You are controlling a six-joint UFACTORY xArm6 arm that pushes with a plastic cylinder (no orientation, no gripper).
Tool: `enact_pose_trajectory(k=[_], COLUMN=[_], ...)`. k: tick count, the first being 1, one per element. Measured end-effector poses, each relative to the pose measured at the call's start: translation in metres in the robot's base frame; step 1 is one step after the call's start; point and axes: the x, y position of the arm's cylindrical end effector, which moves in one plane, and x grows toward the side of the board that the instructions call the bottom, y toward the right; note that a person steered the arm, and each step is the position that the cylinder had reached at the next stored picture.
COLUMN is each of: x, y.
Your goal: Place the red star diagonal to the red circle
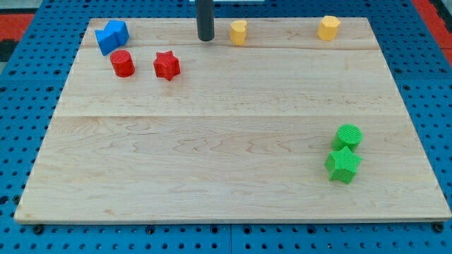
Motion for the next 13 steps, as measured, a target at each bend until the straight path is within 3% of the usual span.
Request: enact_pose_trajectory(k=[1,2,4,6,8,9,10,11,12,13], x=[-0.008,-0.004,0.057,0.025,0.029,0.084,0.161,0.127,0.095,0.134], y=[0.104,0.13,0.074,0.026,-0.048,-0.124,-0.096,-0.126,-0.106,-0.089])
